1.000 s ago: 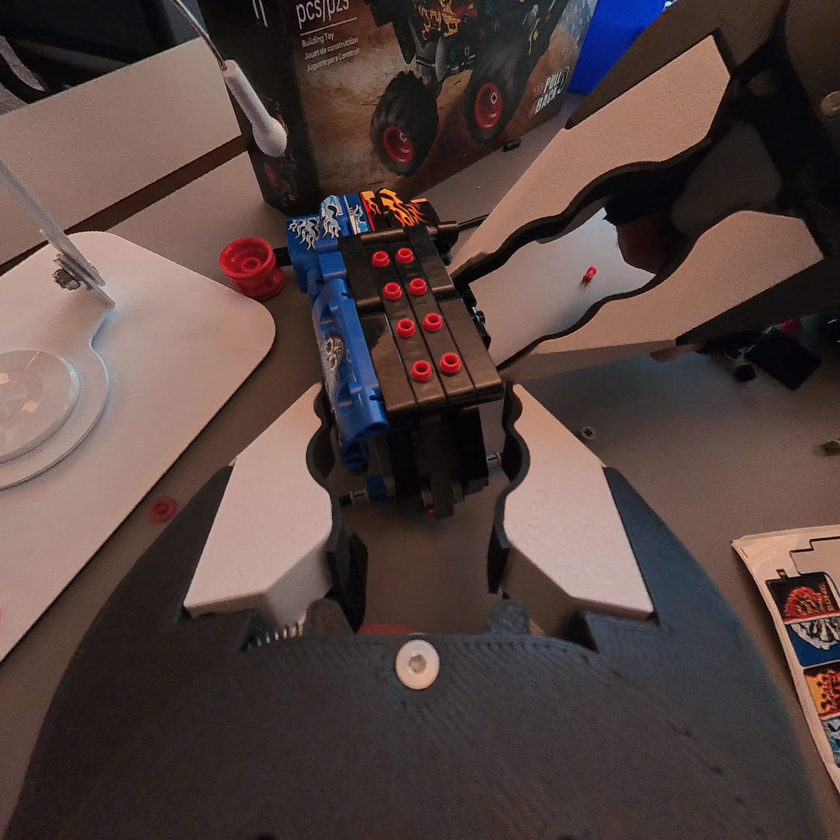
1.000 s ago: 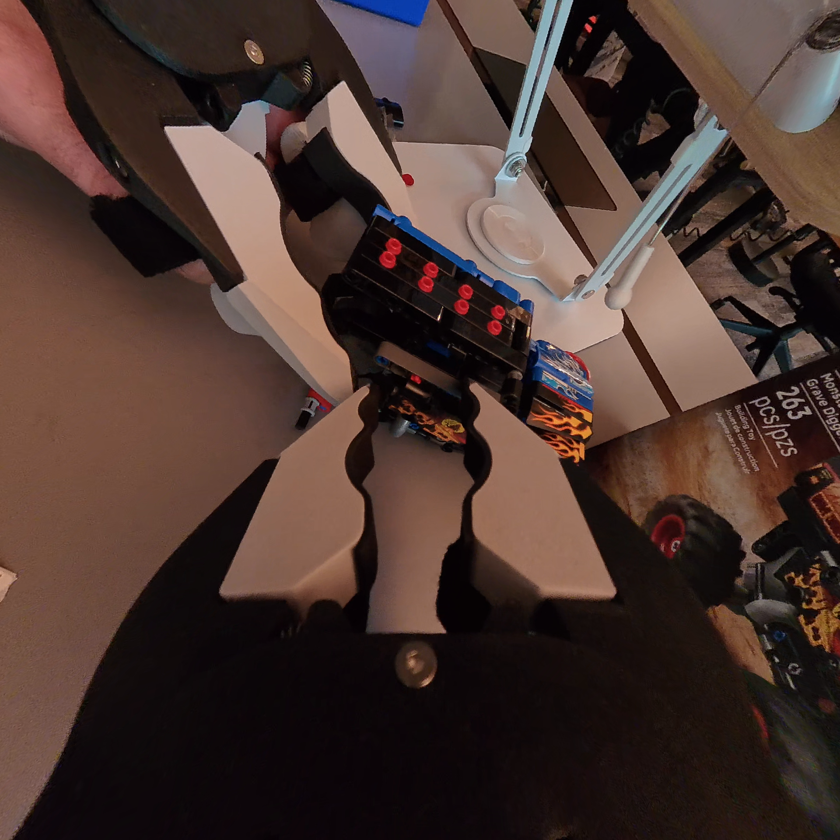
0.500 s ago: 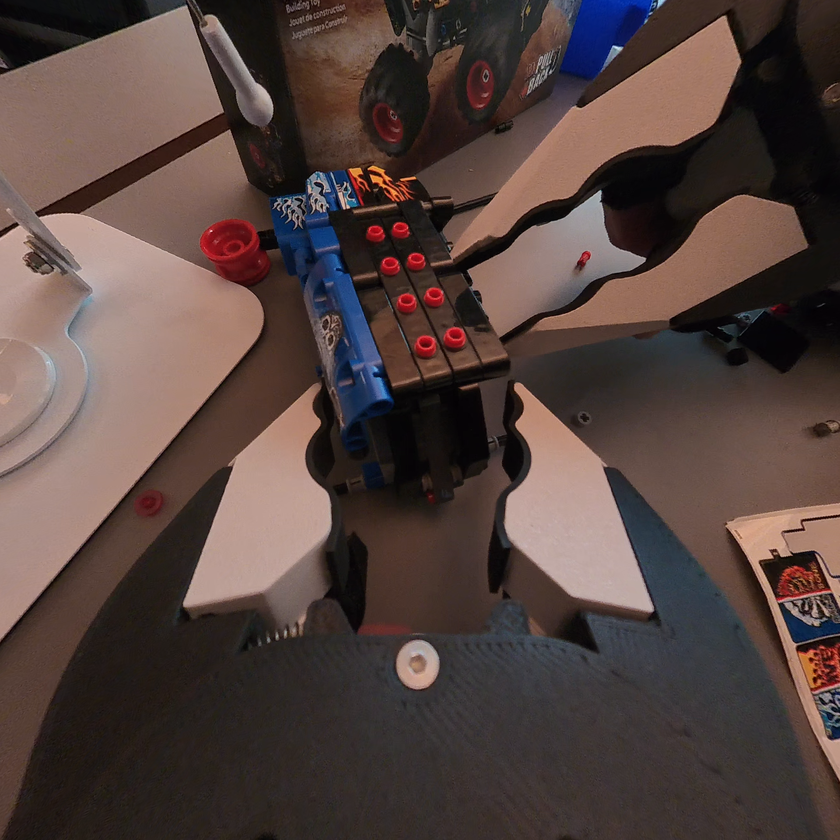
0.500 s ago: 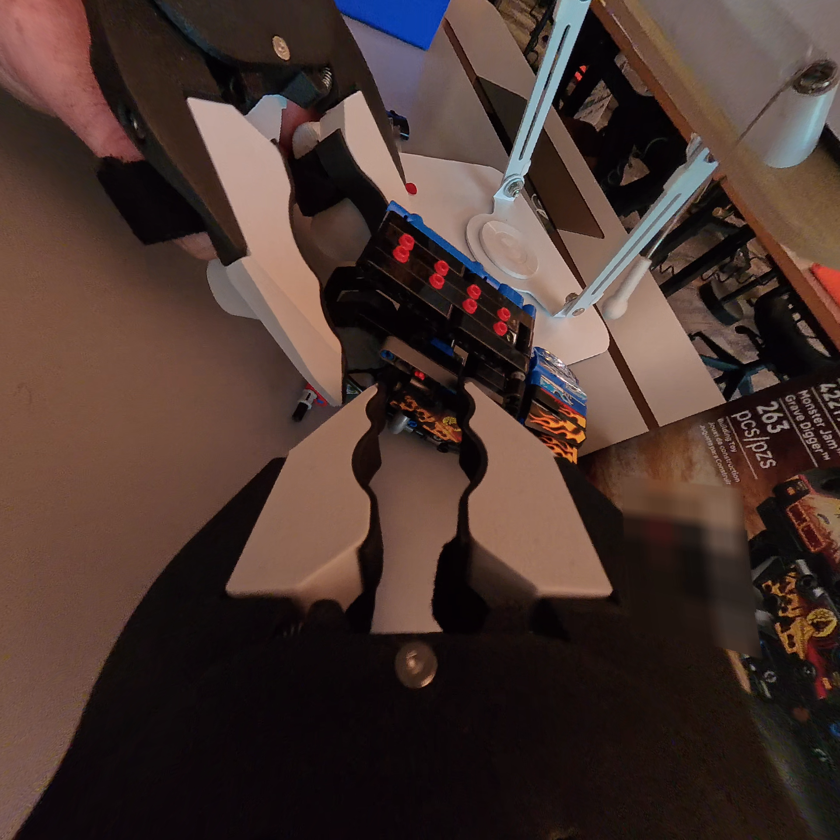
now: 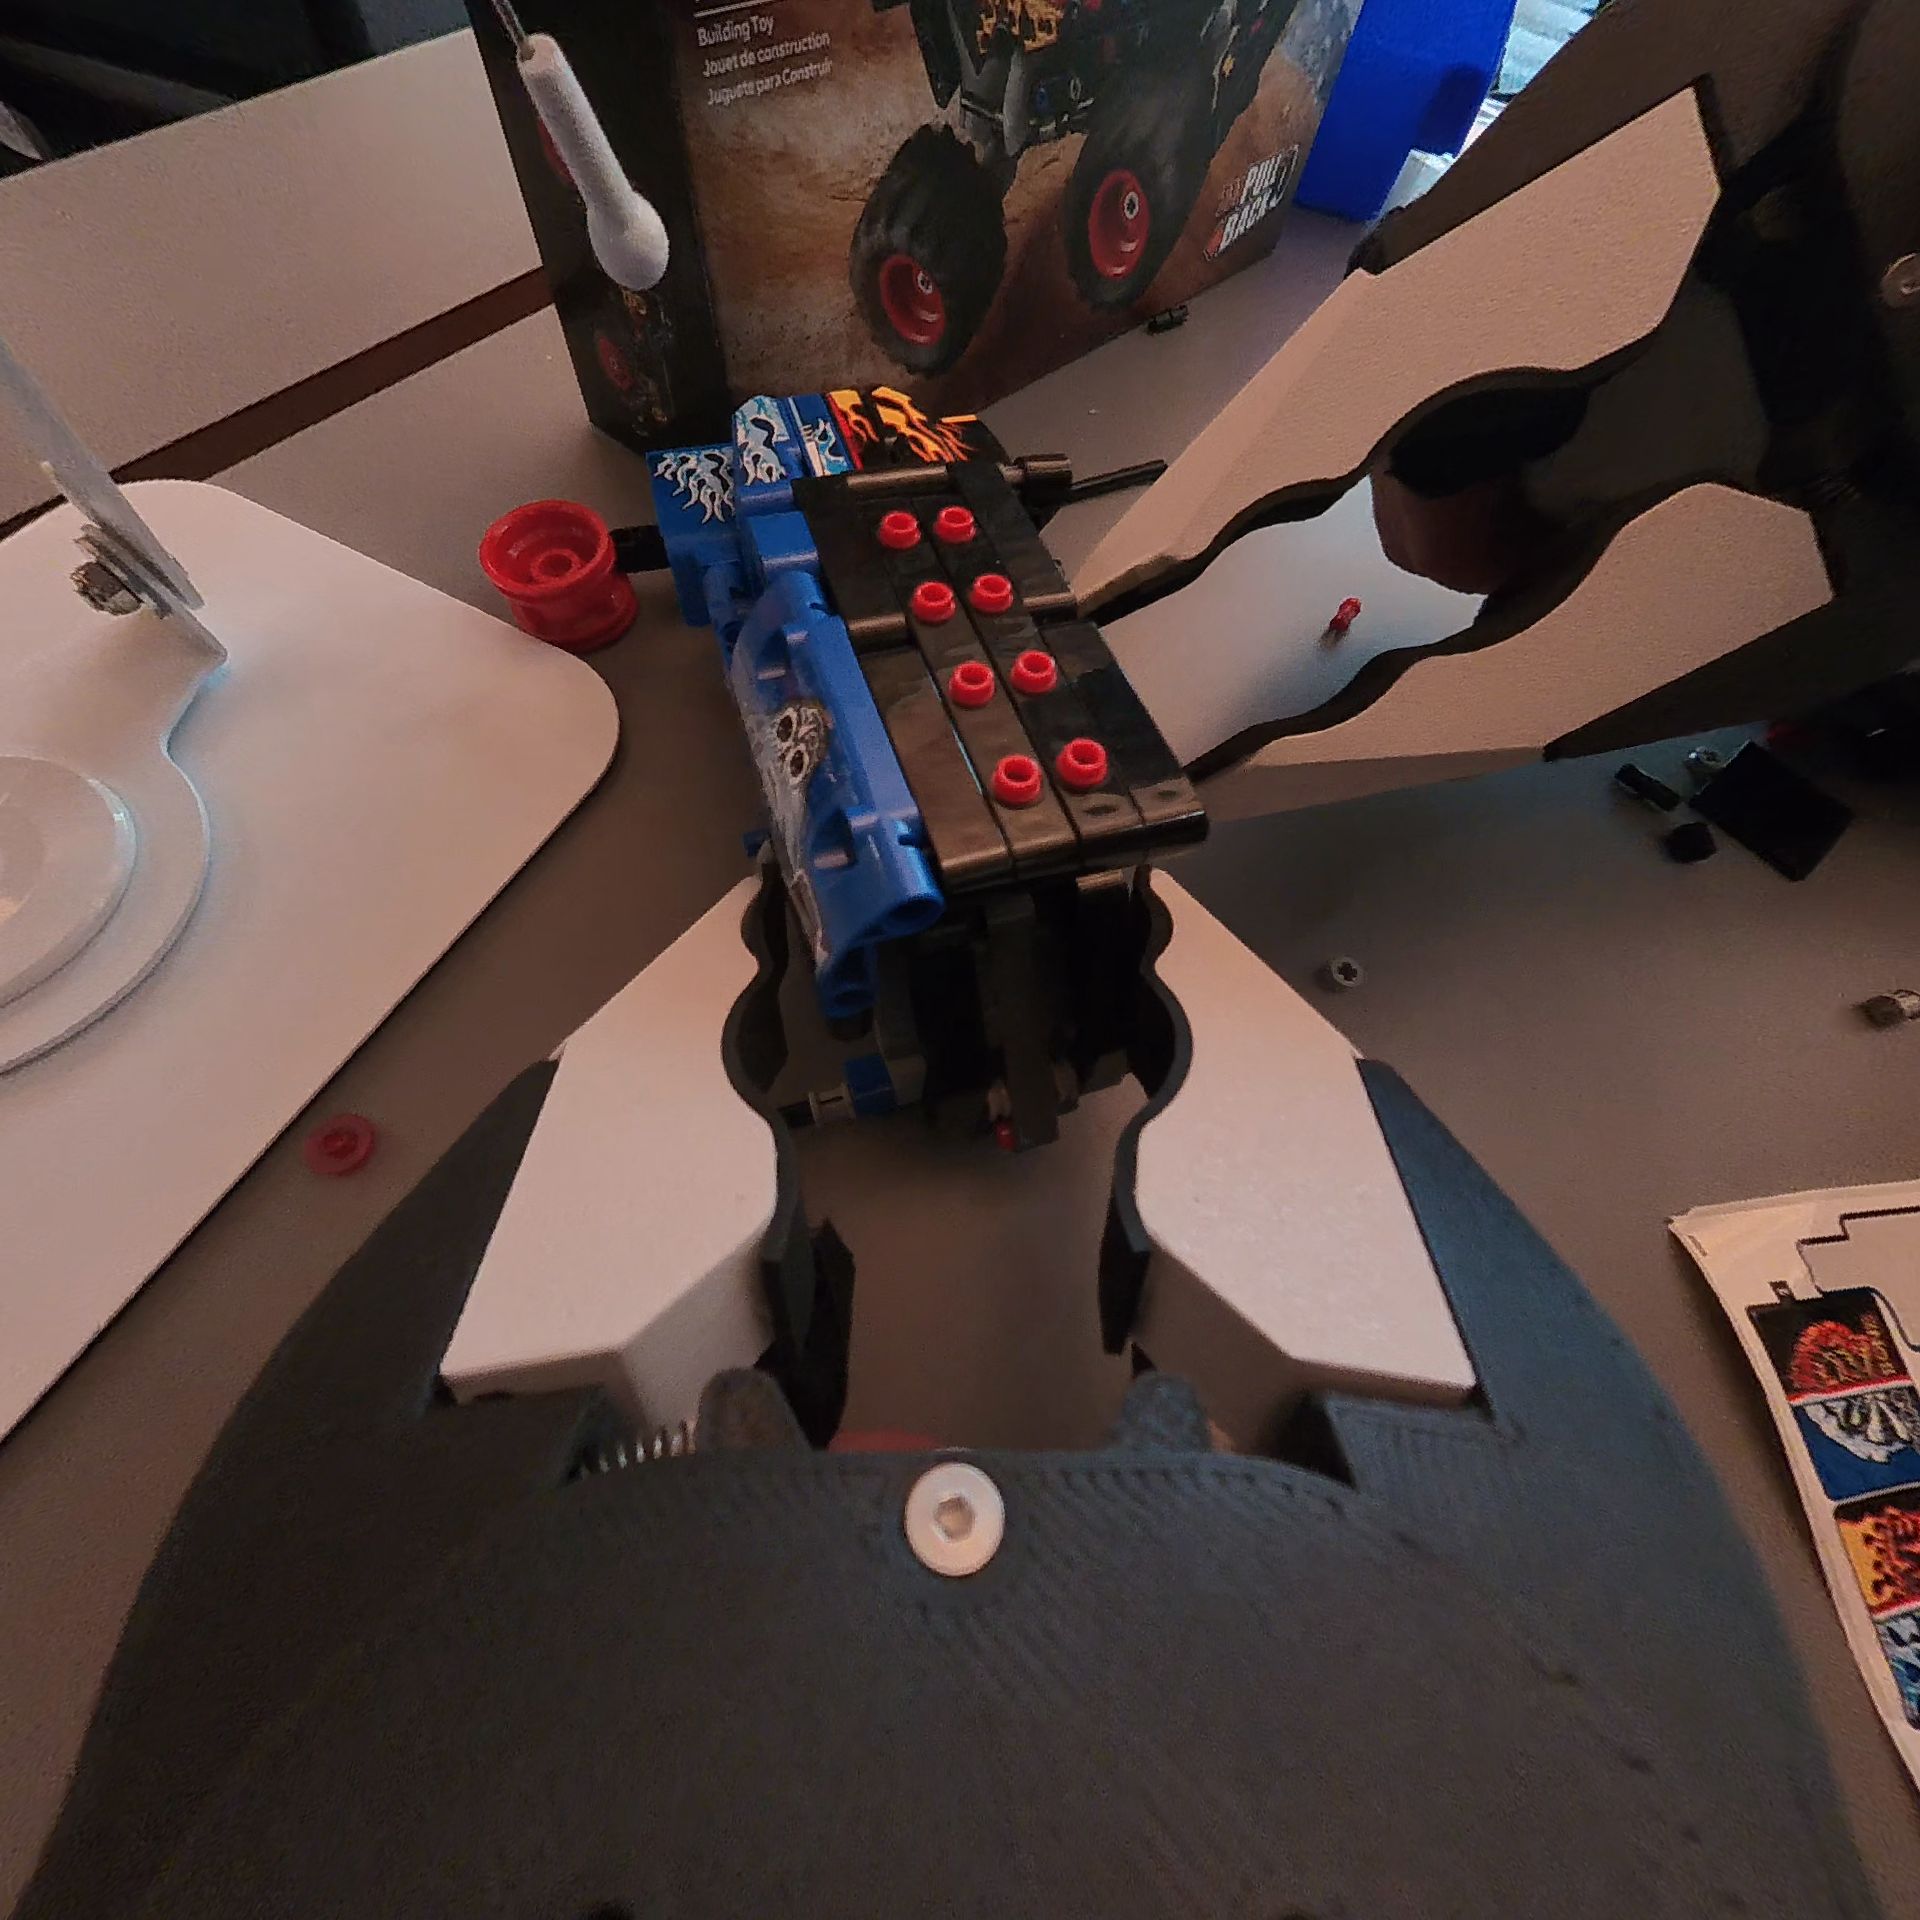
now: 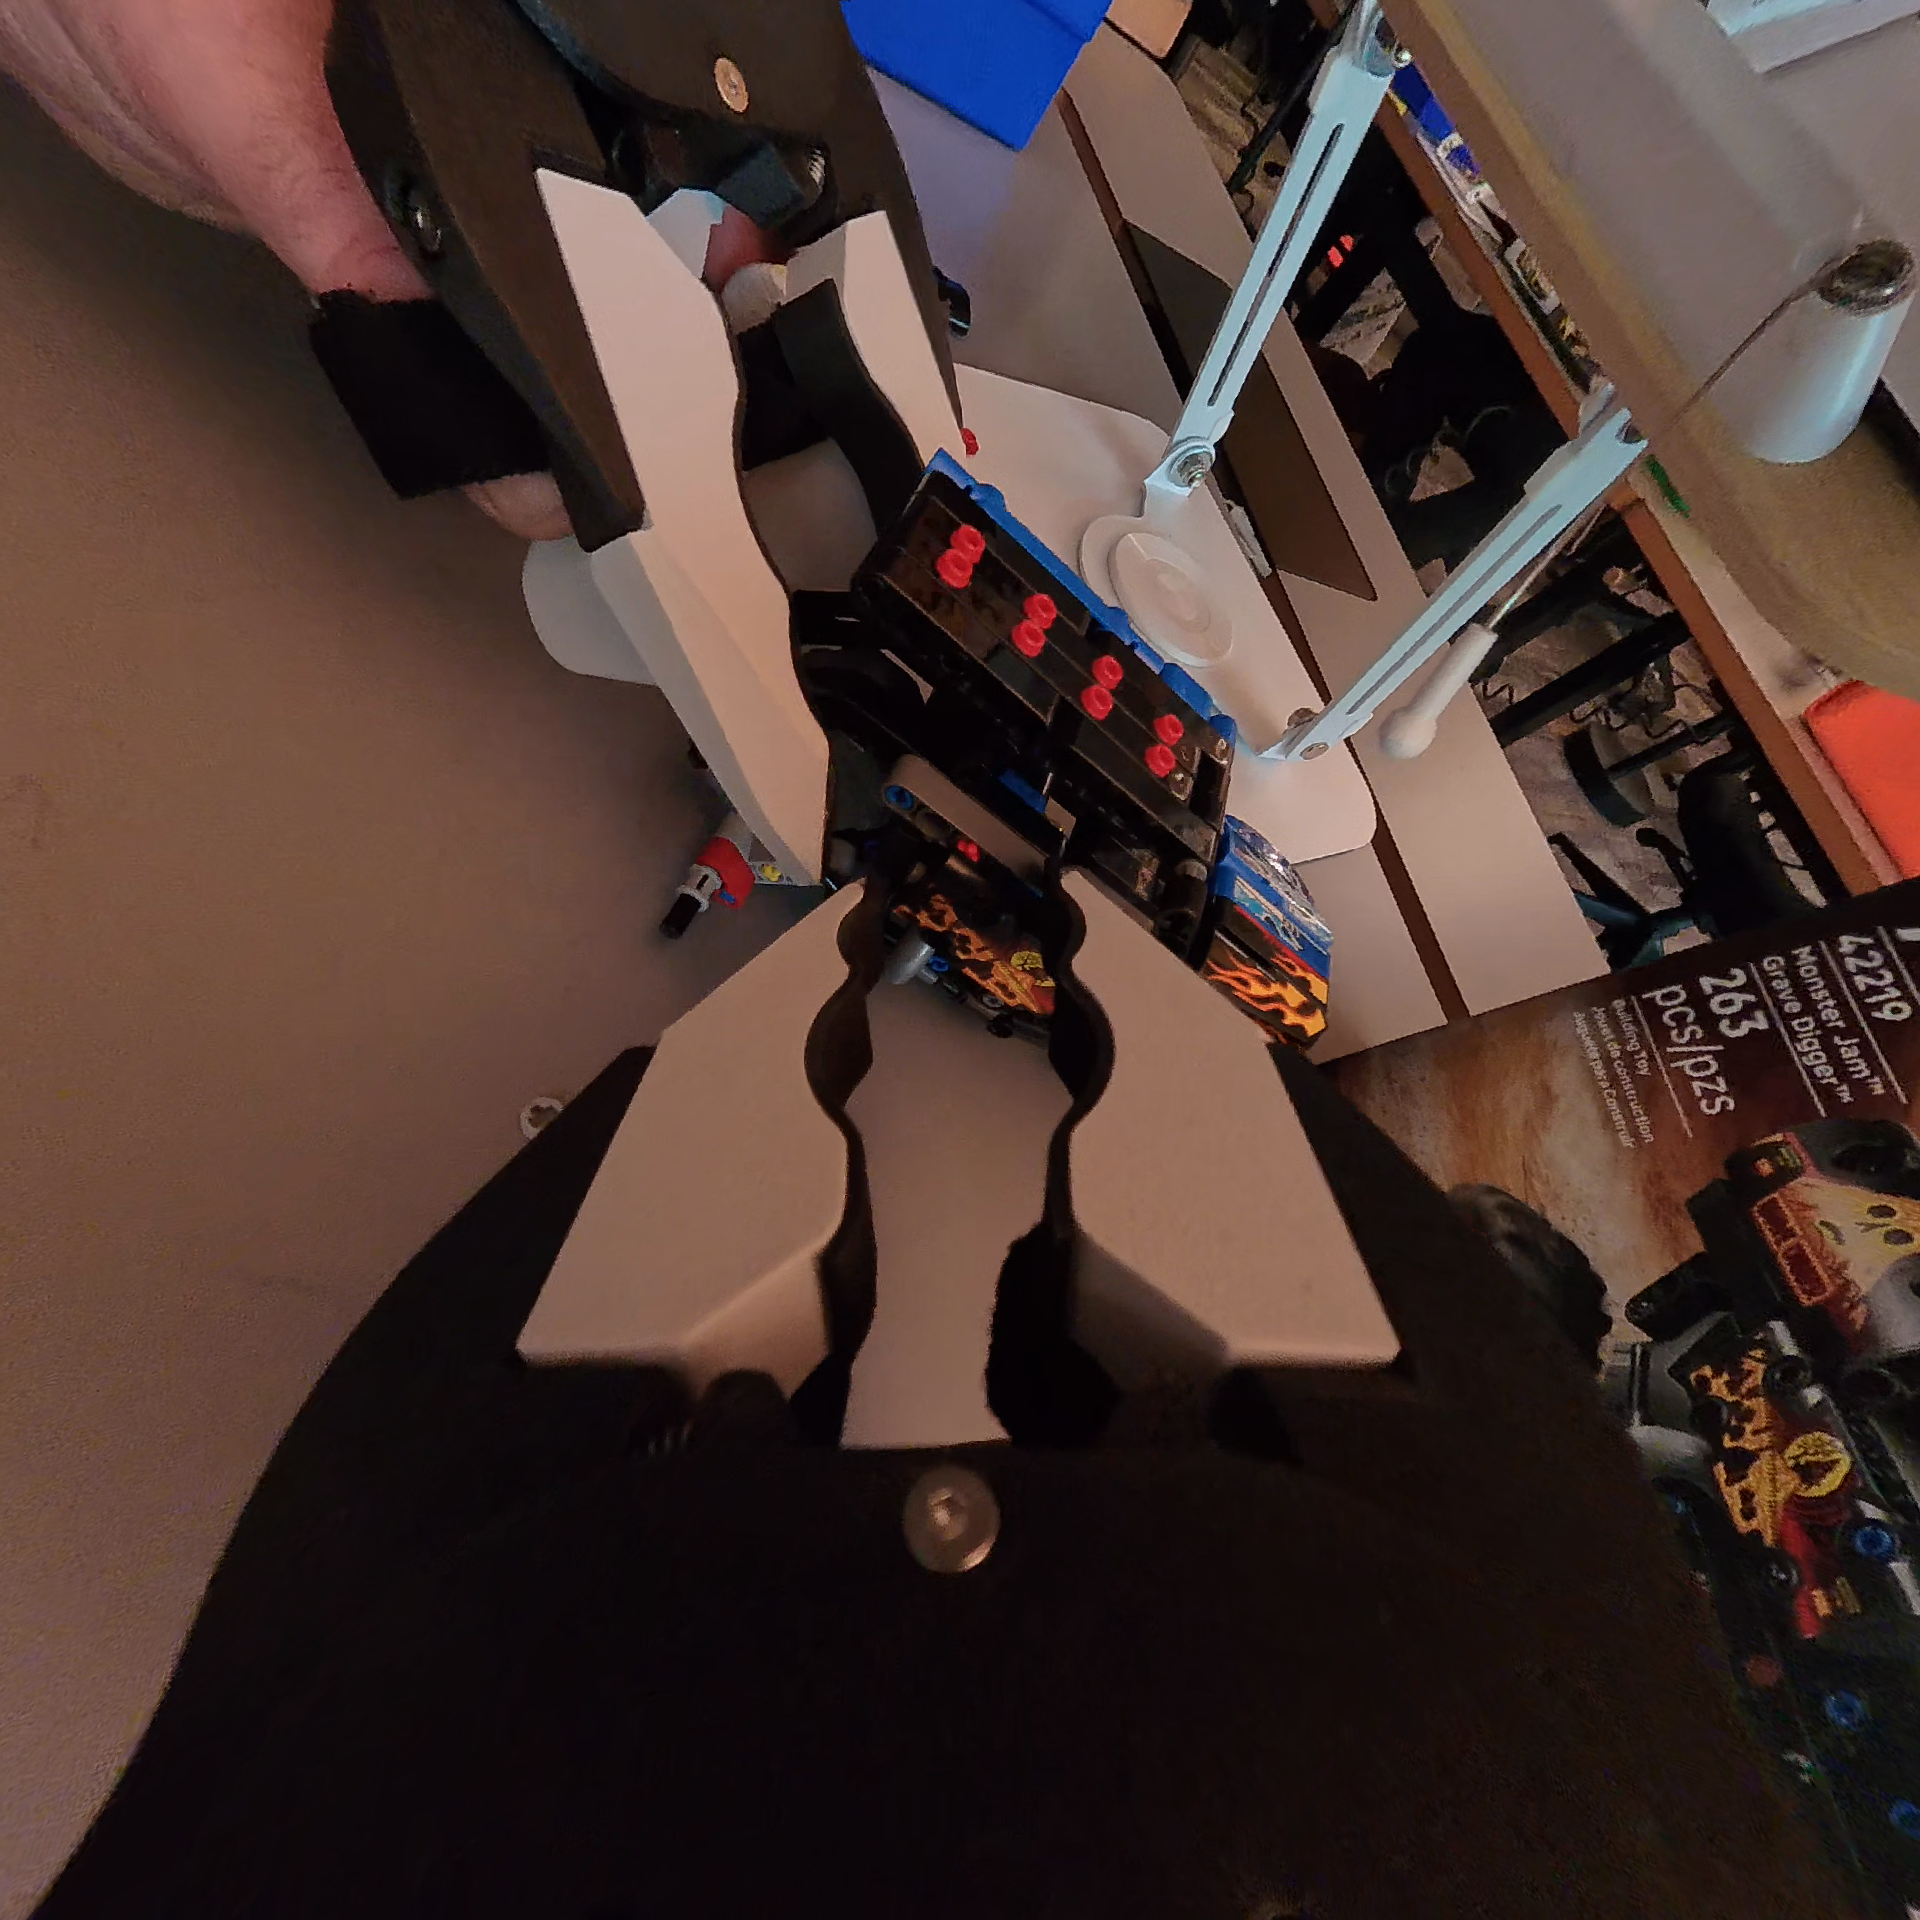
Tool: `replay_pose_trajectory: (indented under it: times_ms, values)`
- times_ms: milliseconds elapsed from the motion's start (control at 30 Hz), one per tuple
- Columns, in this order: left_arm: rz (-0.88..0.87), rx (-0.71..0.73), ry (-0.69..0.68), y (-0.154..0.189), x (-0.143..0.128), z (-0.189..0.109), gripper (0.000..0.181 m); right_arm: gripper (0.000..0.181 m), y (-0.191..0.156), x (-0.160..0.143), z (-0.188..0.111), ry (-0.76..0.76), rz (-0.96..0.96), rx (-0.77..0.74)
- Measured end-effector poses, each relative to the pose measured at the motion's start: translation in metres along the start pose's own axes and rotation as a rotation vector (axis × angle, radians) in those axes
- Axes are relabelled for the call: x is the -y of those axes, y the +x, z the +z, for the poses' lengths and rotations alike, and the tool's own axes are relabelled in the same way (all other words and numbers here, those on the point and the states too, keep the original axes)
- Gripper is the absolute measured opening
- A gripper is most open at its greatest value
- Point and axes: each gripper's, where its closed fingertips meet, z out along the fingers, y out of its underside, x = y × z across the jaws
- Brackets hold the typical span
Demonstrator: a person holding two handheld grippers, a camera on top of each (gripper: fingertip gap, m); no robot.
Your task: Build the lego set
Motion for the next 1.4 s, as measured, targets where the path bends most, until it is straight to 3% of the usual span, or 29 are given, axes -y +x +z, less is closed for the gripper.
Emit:
replay_pose_trajectory:
  times_ms: [600,1167,1400]
  values:
    - [0.009,0.045,0.011,-0.004,0.0022,0.0039,0.063,0.029,0.003,-0.0035,0.0031,-0.016,-0.127,-0.062]
    - [-0.008,0.074,0.02,-0.0074,0.0041,0.0056,0.062,0.028,0.0048,-0.003,0.0049,-0.017,-0.128,-0.088]
    - [0.008,0.0,-0.051,-0.0022,-0.0007,0.0013,0.064,0.033,-0.0004,-0.0013,0.0003,0.012,-0.068,0.01]
